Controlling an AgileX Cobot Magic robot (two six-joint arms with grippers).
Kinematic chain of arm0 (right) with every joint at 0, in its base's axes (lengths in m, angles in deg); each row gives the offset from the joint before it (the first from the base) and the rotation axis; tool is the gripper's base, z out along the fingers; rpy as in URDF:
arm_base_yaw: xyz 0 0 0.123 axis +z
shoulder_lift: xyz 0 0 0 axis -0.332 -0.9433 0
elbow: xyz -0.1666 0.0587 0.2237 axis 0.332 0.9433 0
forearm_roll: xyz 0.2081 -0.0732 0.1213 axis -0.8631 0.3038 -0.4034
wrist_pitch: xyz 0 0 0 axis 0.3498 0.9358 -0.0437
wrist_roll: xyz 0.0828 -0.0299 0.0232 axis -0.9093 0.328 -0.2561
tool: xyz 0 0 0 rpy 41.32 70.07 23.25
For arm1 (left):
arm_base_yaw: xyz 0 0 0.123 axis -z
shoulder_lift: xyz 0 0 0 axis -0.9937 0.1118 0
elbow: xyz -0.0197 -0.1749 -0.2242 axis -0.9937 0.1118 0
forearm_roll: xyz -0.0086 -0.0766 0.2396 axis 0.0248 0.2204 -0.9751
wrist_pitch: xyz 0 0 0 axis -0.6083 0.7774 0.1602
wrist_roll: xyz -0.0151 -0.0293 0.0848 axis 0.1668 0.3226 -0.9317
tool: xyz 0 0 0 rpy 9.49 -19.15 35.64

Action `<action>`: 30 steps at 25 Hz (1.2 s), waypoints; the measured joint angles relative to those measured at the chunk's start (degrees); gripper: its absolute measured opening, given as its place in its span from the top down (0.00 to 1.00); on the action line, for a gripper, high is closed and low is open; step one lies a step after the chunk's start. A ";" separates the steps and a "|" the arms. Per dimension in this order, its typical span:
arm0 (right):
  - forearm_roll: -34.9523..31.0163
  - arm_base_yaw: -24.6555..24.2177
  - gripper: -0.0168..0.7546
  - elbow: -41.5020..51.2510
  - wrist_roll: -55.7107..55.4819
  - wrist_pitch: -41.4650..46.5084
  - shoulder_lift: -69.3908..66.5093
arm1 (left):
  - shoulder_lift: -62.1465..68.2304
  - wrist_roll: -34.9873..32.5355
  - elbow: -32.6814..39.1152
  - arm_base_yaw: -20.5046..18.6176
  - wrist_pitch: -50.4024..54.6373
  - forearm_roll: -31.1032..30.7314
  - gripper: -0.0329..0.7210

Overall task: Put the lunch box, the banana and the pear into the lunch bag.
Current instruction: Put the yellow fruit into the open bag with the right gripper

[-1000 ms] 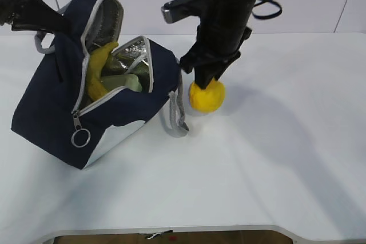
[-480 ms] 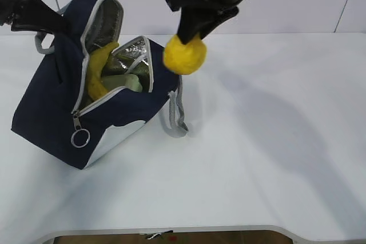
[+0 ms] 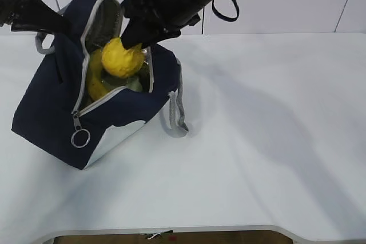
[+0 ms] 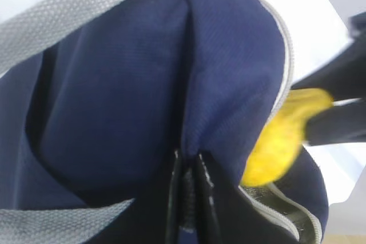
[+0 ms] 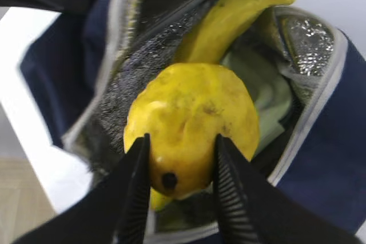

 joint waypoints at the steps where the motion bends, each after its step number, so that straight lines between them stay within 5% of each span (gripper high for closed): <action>1: -0.13 0.00 0.63 0.00 0.13 -0.58 -0.80 | 0.00 0.04 0.00 0.00 0.00 0.00 0.93; 5: -0.47 0.00 0.57 0.00 0.24 -1.47 -2.69 | 0.00 0.24 0.00 0.00 0.00 -0.04 0.93; 10: -1.14 0.00 0.23 0.00 0.24 -1.80 -3.13 | 0.00 0.17 0.00 0.00 0.00 -0.13 0.93; 12: -1.39 0.00 0.19 -0.42 0.24 -1.37 -3.24 | 0.00 0.17 0.00 0.00 0.00 -0.13 0.93; 18: 3.48 -0.05 0.22 -8.29 -0.40 8.92 -3.36 | 0.00 0.26 0.00 0.00 0.13 -0.91 0.93; 25: 26.46 -0.70 0.23 -12.11 -9.09 13.03 -3.36 | 0.00 0.26 0.00 0.00 0.26 -1.80 0.93; 30: 28.61 -1.21 0.24 -11.22 -10.85 13.29 -3.45 | 0.00 0.26 0.00 0.00 0.48 -1.97 0.93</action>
